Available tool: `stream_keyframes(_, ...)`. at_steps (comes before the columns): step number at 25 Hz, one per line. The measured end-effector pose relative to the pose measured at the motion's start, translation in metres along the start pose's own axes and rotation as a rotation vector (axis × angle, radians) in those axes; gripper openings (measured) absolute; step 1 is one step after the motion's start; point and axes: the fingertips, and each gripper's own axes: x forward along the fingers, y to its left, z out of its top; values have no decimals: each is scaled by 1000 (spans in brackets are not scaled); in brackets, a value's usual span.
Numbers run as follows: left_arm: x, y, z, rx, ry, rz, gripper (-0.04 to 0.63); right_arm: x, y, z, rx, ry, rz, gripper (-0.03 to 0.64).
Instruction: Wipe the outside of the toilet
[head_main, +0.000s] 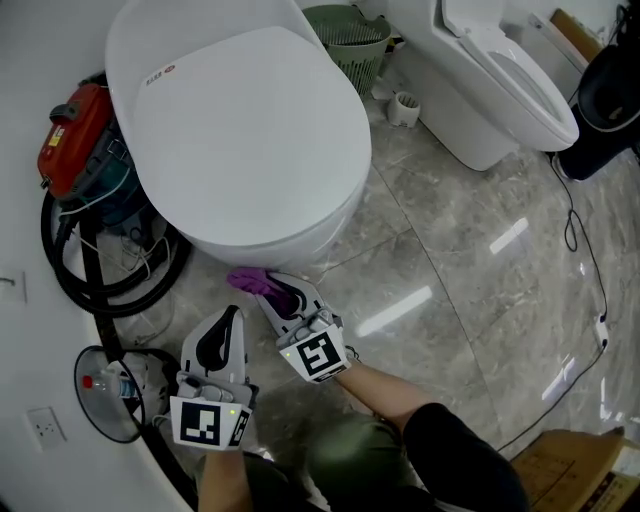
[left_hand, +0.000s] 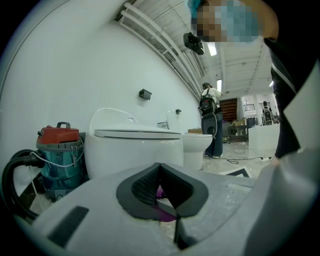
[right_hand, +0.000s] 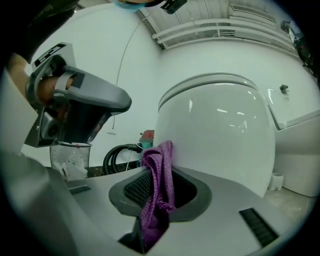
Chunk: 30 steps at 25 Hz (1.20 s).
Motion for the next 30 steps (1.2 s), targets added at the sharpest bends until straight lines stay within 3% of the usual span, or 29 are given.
stream_keyframes(9, 7, -9, -2, 4, 4, -18, 2, -54, -64, -6, 40, 0, -144, 81)
stream_keyframes(15, 13, -20, -7, 17, 21, -43, 2, -83, -147, -23, 22, 61, -316, 81)
stream_keyframes(24, 15, -38, -10, 48, 45, -75, 2, -78, -265, -43, 32, 141, -549, 80)
stream_keyframes(27, 13, -38, -8, 51, 43, -71, 2, -81, -278, -46, 72, 148, -583, 80)
stream_keyframes(30, 11, -36, -5, 43, 34, -62, 2, -92, -262, -44, 133, 116, -566, 80)
